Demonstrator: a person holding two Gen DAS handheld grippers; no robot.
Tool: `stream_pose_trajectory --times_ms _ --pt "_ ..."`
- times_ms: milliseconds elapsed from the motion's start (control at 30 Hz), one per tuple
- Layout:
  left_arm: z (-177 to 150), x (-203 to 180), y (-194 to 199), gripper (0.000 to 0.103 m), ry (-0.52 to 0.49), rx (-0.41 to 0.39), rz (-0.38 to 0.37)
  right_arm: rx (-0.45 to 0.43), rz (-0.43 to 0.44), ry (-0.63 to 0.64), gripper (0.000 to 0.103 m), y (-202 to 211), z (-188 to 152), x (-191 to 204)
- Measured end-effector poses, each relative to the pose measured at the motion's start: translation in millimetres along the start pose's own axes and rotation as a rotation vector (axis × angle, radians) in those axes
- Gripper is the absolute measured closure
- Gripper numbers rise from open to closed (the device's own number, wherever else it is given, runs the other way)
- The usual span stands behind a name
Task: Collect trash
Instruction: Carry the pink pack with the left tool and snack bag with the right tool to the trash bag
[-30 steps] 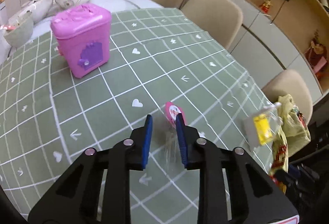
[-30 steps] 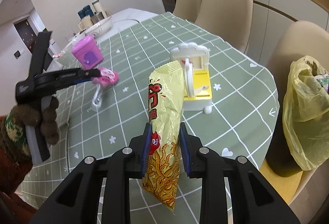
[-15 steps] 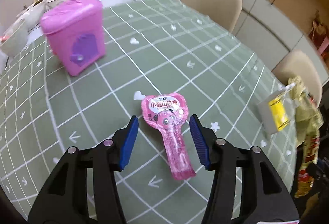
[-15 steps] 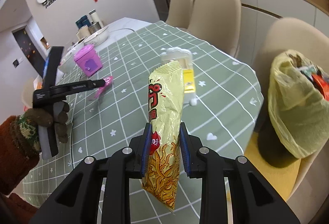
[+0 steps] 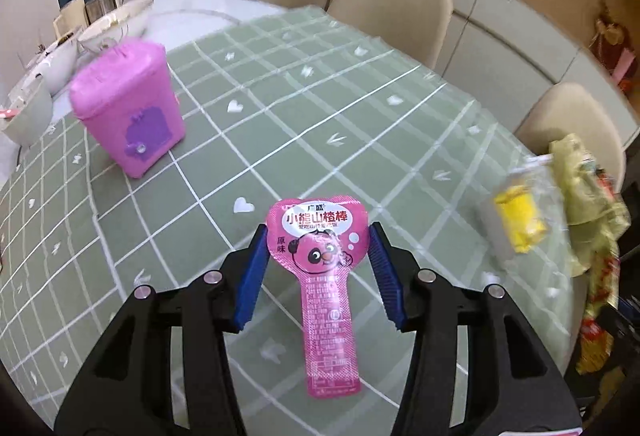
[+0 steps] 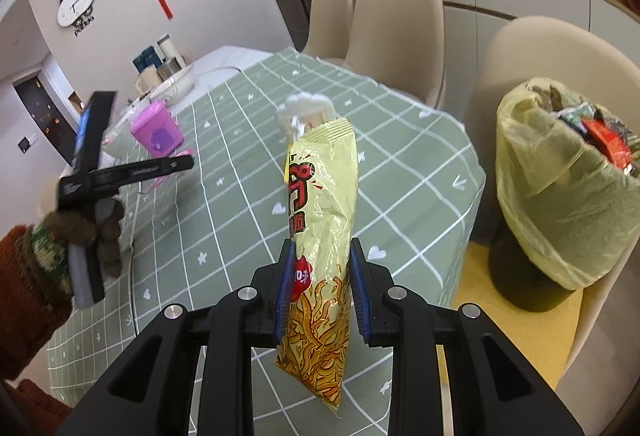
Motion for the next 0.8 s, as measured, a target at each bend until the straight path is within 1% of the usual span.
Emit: stream_pose_trajectory --times_ms 33,167,267,333,400,433,533,667,700,733,800 --pt "0.7 -7.8 19.0 0.056 -0.005 -0.03 -0.011 -0.01 0.003 0.006 0.077 2.9 2.5 0.2" --pt "7.0 -38.5 73.0 0.055 -0.055 -0.115 -0.023 -0.063 0.022 0.046 0.077 24.1 18.5 1.0" --pt "13.2 -68.0 107.6 0.055 -0.097 -0.174 -0.042 -0.101 0.027 0.077 0.077 40.9 32.9 -0.2" --pt "19.0 -90.4 125.6 0.055 -0.115 -0.208 -0.073 -0.13 0.026 0.099 0.077 54.7 45.3 -3.4" --pt "23.3 -105.5 133.5 0.055 -0.117 -0.223 -0.101 -0.158 0.02 0.122 0.077 69.1 57.1 -8.3" --pt "26.8 -117.8 137.6 0.055 -0.113 -0.231 -0.126 -0.171 0.014 0.134 0.077 76.4 62.6 -11.3" --pt "34.3 -147.5 139.3 0.055 -0.105 -0.244 -0.183 -0.208 -0.012 0.16 0.077 96.8 77.9 -27.5" --pt "45.0 -199.1 127.2 0.055 -0.125 -0.24 -0.251 -0.244 -0.054 0.17 0.077 119.4 91.4 -59.5" --pt "45.9 -208.6 124.2 0.055 -0.132 -0.237 -0.263 -0.251 -0.067 0.166 0.077 124.4 95.0 -71.7" --pt "49.3 -228.1 118.6 0.055 -0.151 -0.235 -0.284 -0.256 -0.078 0.161 0.077 128.3 97.5 -81.9" --pt "52.4 -253.8 112.0 0.055 -0.174 -0.229 -0.305 -0.266 -0.102 0.145 0.077 135.7 101.8 -105.9"
Point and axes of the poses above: each gripper's, at about its wrist camera, not at the fingertips, and y roughly against the way its jaws point, x to its left, z to its top, the point moved 7 cm from there along -y, roughly the way its jaws point, and after that the axes turned 2 degrees about -y, right-handed, at the moved point
